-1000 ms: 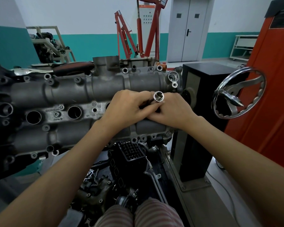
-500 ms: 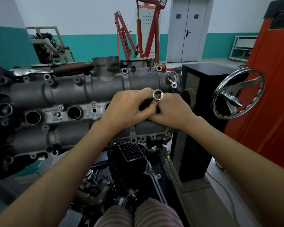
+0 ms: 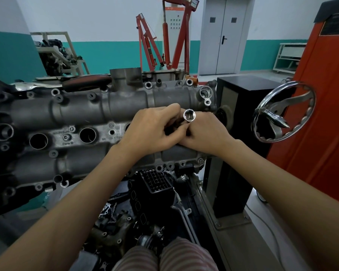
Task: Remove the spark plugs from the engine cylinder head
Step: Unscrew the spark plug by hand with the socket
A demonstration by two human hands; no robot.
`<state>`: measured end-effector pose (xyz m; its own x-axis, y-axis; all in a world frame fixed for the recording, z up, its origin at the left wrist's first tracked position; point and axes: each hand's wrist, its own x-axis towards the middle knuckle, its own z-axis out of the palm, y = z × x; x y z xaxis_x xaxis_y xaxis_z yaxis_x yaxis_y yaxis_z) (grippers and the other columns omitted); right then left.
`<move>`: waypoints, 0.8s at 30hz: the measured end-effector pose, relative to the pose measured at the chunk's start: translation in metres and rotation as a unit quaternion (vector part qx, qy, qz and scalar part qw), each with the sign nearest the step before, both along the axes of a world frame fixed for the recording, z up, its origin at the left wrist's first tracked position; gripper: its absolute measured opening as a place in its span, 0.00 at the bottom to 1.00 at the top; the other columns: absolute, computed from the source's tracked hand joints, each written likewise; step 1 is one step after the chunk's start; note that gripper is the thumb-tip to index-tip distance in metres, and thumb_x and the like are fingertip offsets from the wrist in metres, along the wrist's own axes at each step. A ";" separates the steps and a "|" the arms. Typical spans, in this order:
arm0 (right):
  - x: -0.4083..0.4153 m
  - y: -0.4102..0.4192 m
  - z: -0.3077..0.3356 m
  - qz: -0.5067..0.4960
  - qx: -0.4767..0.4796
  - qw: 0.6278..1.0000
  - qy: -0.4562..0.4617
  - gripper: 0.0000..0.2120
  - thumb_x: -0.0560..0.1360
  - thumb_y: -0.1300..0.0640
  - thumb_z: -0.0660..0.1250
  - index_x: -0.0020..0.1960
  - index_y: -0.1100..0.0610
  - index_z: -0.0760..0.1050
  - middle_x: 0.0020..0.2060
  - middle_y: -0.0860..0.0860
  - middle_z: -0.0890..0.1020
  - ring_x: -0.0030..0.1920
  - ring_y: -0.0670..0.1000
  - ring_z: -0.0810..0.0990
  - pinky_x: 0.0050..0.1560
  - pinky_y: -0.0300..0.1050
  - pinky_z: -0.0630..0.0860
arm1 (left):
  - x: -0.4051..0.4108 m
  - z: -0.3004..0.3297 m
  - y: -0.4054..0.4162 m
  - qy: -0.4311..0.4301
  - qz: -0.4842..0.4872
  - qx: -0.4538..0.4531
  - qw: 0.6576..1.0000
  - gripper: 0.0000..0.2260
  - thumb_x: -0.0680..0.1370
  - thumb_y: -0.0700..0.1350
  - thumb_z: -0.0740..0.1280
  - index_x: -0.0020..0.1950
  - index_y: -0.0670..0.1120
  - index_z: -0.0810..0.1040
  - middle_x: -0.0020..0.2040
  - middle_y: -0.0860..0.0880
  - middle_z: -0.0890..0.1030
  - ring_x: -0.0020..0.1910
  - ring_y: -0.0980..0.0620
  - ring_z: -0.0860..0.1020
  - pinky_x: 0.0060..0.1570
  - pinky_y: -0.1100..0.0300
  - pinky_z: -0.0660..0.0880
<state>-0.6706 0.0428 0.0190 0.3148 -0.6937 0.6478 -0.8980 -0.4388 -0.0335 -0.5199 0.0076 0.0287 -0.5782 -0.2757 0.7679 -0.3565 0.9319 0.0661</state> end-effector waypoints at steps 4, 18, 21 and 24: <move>0.000 0.000 0.000 -0.008 0.000 1.000 -0.017 0.21 0.69 0.43 0.54 0.42 0.59 0.76 0.31 0.51 0.79 0.32 0.52 0.77 0.30 0.41 0.66 | 0.000 -0.001 -0.002 0.013 -0.005 -0.031 0.999 0.10 0.75 0.49 0.62 0.35 0.47 0.72 0.27 0.58 0.67 0.25 0.56 0.67 0.25 0.61 0.65; -0.002 -0.003 0.001 -0.014 0.004 1.000 0.006 0.25 0.67 0.43 0.50 0.47 0.58 0.77 0.35 0.52 0.81 0.35 0.54 0.79 0.32 0.40 0.64 | 0.001 -0.001 -0.003 -0.009 0.000 0.010 1.000 0.19 0.73 0.55 0.57 0.37 0.40 0.74 0.28 0.50 0.73 0.28 0.49 0.72 0.28 0.50 0.70; -0.001 -0.004 0.000 -0.014 0.002 1.000 -0.001 0.24 0.66 0.41 0.51 0.48 0.58 0.74 0.35 0.51 0.80 0.36 0.53 0.78 0.32 0.41 0.66 | -0.001 0.001 0.000 -0.001 -0.008 -0.002 1.000 0.09 0.72 0.51 0.60 0.36 0.48 0.65 0.27 0.58 0.65 0.27 0.55 0.67 0.25 0.58 0.66; -0.002 -0.004 0.000 -0.012 0.012 1.000 -0.014 0.19 0.68 0.42 0.56 0.45 0.58 0.71 0.32 0.50 0.79 0.33 0.53 0.78 0.30 0.42 0.68 | -0.001 0.000 -0.001 0.010 -0.010 -0.025 1.000 0.07 0.73 0.46 0.64 0.38 0.55 0.68 0.27 0.59 0.67 0.28 0.61 0.64 0.26 0.64 0.64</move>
<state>-0.6727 0.0393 0.0192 0.2811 -0.7163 0.6387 -0.9065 -0.4167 -0.0684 -0.5204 0.0068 0.0288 -0.5677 -0.2253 0.7918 -0.3363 0.9414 0.0267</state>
